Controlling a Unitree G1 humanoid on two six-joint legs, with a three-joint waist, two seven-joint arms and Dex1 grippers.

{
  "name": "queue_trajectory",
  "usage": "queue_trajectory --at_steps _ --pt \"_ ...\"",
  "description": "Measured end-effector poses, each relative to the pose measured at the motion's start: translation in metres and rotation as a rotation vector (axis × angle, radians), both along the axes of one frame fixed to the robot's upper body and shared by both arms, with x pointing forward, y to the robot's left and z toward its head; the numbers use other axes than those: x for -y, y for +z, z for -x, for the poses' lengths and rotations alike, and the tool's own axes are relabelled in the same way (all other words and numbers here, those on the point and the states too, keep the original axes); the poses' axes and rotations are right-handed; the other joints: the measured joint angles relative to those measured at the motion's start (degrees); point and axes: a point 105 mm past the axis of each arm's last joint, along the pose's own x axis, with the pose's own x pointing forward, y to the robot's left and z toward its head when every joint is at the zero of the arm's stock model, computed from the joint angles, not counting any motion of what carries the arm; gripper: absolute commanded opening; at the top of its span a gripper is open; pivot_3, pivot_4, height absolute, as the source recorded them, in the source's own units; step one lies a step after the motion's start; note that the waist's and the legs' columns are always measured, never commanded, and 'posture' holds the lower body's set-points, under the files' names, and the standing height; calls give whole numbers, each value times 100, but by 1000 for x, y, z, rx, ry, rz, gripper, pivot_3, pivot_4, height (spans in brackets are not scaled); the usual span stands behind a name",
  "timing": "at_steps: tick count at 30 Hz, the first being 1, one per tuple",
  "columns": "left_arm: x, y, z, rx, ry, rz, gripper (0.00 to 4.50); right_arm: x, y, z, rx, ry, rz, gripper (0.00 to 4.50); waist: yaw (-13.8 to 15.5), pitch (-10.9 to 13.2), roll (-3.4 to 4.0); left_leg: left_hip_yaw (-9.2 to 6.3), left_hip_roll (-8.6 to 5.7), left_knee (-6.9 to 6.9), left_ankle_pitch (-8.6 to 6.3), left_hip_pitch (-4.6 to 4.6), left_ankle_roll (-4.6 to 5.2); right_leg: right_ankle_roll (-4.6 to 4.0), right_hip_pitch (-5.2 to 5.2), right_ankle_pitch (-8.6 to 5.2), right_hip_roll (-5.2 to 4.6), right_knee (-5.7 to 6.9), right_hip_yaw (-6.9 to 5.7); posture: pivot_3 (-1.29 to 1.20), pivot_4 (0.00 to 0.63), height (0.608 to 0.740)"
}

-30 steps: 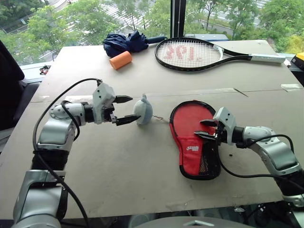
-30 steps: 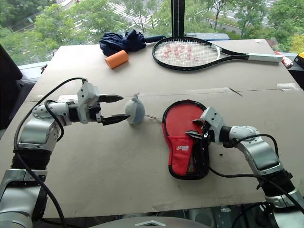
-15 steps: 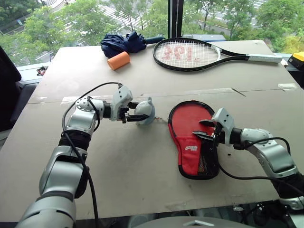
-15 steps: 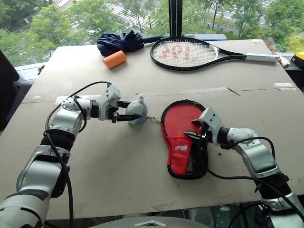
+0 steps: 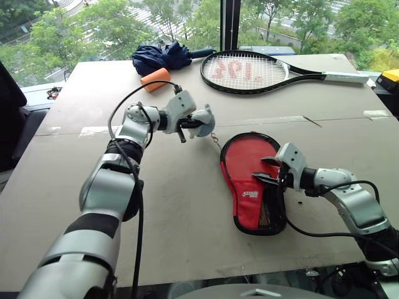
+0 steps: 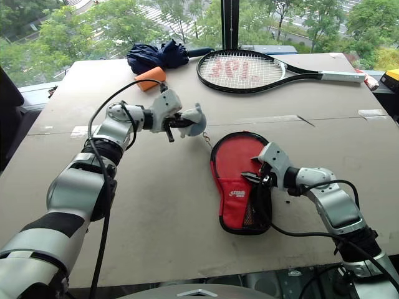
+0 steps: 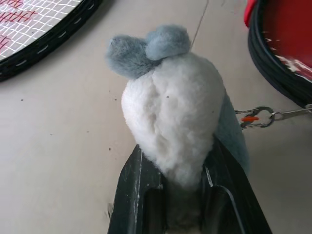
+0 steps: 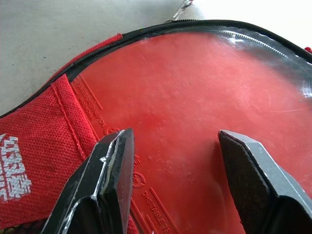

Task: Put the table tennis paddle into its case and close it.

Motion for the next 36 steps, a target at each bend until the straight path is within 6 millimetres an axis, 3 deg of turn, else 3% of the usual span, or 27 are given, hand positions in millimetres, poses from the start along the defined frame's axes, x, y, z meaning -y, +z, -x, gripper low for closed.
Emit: queue_trajectory --at_steps 7,11,15,20,25,28,29,30,34,36 --pt "68 13 -16 153 64 -37 62 -3 -1 5 7 5 1 2737 8 -4 -10 1 -1 1 0 -3 0 0 -3 0 0 3 9 0 150 740" --pt "114 28 -15 236 103 36 62 -5 -1 10 10 3 1 2737 45 -2 -12 0 -5 2 0 -11 0 1 -7 0 -3 2 27 0 150 740" --pt "149 45 -8 248 101 169 62 -3 -1 12 9 -25 -1 2737 36 -2 -13 10 -5 -1 0 -13 0 1 -20 0 -2 11 40 0 150 740" --pt "204 38 24 147 -96 245 62 -3 -1 15 2 -32 0 2737 45 -2 -13 18 -8 -3 0 -13 0 1 -25 0 -2 11 40 0 150 740" --pt "226 34 52 49 -321 316 62 -5 -2 16 -2 -29 -7 2737 44 -4 -9 19 -7 -7 1 -12 -1 1 -29 0 0 13 41 0 150 740" --pt "226 29 59 -8 -386 331 62 -6 -2 15 -5 -28 -11 2737 33 -4 -9 22 -7 -6 1 -10 -1 1 -29 0 1 14 41 0 150 740" --pt "226 29 59 -10 -390 332 1041 -6 -2 15 -5 -28 -12 2737 32 -5 -8 22 -7 -6 1 -9 -1 1 -29 0 1 15 42 0 150 740" --pt "225 30 59 -11 -388 338 1288 -7 -2 15 -6 -29 -14 2737 28 -5 -9 22 -6 -6 1 -9 -1 1 -29 0 1 15 45 0 150 740" --pt "218 46 51 -5 -335 467 3365 -7 -3 15 -7 -27 -16 2737 14 -5 -8 22 -4 -6 1 -8 -1 1 -29 0 1 17 53 0 150 740" --pt "211 59 46 -1 -313 556 3365 -7 -3 14 -6 -26 -18 2737 14 -6 -7 22 -3 -6 1 -6 -1 1 -29 0 1 18 53 0 150 740"
